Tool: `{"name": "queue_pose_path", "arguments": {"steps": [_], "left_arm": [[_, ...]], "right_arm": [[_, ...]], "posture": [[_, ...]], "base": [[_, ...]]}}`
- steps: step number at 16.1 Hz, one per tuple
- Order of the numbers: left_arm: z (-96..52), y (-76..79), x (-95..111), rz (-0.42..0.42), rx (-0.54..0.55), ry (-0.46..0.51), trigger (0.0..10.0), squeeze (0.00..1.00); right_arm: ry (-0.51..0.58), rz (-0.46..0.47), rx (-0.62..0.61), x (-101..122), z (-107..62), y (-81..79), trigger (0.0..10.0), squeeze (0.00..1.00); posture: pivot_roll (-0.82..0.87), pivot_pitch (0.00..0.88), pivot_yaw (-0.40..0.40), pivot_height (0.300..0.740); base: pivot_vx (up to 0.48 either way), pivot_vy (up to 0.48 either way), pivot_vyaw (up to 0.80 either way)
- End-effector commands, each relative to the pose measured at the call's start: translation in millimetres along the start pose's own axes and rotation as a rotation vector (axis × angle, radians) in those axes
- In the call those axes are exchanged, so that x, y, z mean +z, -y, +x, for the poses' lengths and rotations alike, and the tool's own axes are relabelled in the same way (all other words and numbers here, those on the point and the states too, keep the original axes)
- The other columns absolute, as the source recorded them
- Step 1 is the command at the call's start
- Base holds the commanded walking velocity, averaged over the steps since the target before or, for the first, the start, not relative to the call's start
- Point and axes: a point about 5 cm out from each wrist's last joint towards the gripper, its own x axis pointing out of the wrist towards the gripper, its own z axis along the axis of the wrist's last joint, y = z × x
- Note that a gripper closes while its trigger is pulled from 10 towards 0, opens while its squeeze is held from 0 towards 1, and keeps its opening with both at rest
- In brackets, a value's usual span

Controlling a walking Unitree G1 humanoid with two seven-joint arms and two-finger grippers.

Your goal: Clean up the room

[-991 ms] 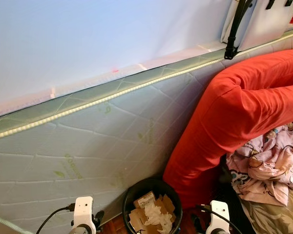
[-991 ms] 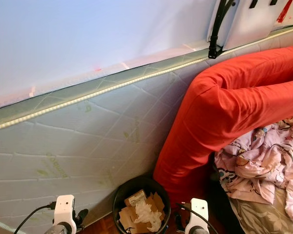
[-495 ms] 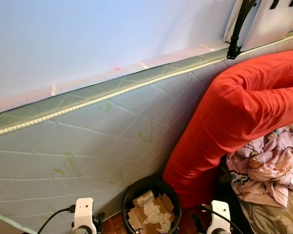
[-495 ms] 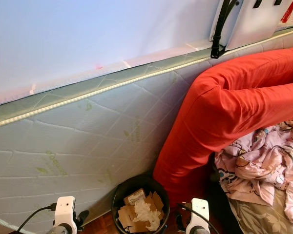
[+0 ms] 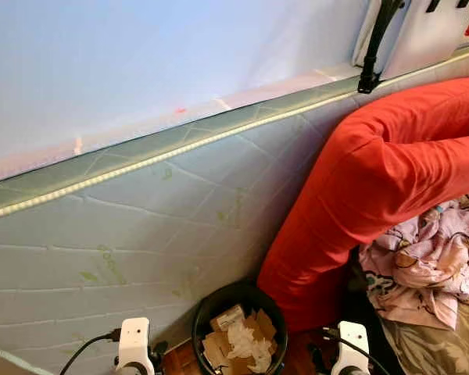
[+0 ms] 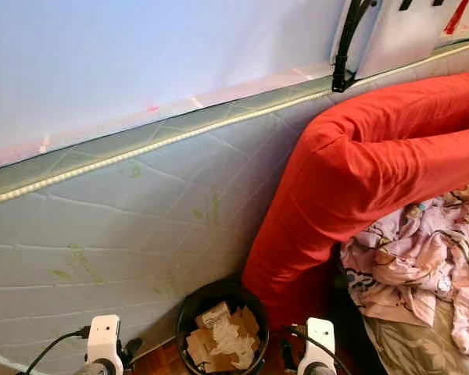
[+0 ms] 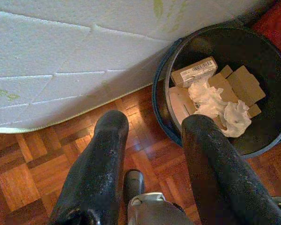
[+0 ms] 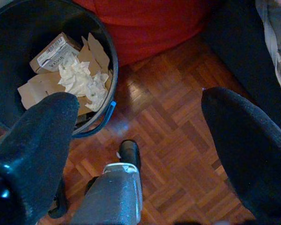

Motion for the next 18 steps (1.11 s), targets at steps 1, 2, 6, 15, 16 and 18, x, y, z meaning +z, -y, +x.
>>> {"name": "queue_pose_path", "arguments": {"steps": [1,2,6,15,16,18], "left_arm": [[-2.2,-2.6,-7.6,-0.004,0.009,-0.033,10.0,0.0],[-2.3,-2.5,-7.9,-0.005,0.009,-0.034,10.0,0.0],[-2.4,-3.0,-8.5,-0.005,0.007,-0.038,10.0,0.0],[-3.3,-6.4,-9.9,0.0,0.015,-0.046,10.0,0.0],[-3.4,-6.3,-10.2,0.0,0.015,-0.047,10.0,0.0],[-3.4,-6.0,-10.5,0.0,0.013,-0.048,10.0,0.0]], "right_arm": [[-0.005,-0.014,-0.009,-1.6,-0.6,2.5,10.0,0.0],[-0.005,-0.016,-0.008,-1.5,-0.6,2.6,10.0,0.0],[-0.006,-0.021,-0.011,-1.5,-0.5,2.4,10.0,0.0],[-0.019,-0.06,0.012,-2.3,-0.3,0.2,10.0,0.0],[-0.02,-0.059,0.01,-2.6,-0.4,0.3,10.0,0.0],[-0.021,-0.061,0.009,-2.8,-0.5,0.7,10.0,0.0]], "posture": [[0.1,0.031,-0.04,0.74],[0.1,0.031,-0.04,0.74],[0.1,0.03,-0.037,0.74],[0.1,0.029,-0.031,0.74],[0.1,0.029,-0.031,0.74],[0.1,0.028,-0.03,0.74]], "base": [[0.0,0.0,0.0],[0.0,0.0,0.0],[0.0,0.0,0.0],[0.0,0.0,0.0],[0.0,0.0,0.0],[0.0,0.0,0.0]]}}
